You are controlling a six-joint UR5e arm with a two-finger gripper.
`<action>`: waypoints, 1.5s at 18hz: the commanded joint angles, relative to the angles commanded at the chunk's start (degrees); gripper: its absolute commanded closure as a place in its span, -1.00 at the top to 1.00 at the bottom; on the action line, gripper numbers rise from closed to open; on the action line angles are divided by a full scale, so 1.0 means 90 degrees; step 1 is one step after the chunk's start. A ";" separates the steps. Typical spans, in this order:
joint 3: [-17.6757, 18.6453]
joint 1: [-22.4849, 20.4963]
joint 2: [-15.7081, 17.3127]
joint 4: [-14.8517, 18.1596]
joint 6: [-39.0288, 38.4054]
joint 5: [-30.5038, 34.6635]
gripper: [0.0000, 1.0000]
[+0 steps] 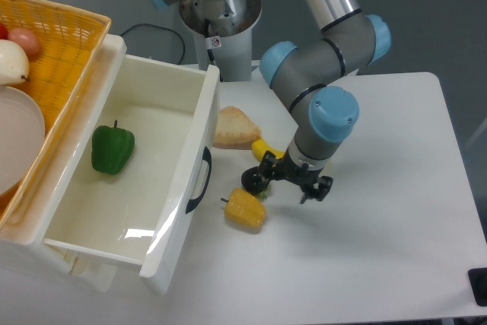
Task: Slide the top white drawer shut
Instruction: 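Move the gripper over the banana toward the open drawer's front panel, then lower the gripper against the drawer front beside its black handle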
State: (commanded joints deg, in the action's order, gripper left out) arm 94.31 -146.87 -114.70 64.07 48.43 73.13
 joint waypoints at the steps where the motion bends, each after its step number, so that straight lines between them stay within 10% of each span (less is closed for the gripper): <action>1: 0.0010 0.0000 0.0049 0.0000 -0.0136 -0.0030 -0.04; 10: -0.0049 0.0078 0.0430 0.0185 -0.0761 -0.0703 -1.00; 27: -0.0381 0.0225 0.0537 0.1307 -0.0646 -0.1524 -1.00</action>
State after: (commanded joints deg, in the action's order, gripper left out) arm 90.88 -144.84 -109.86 75.84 42.62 59.41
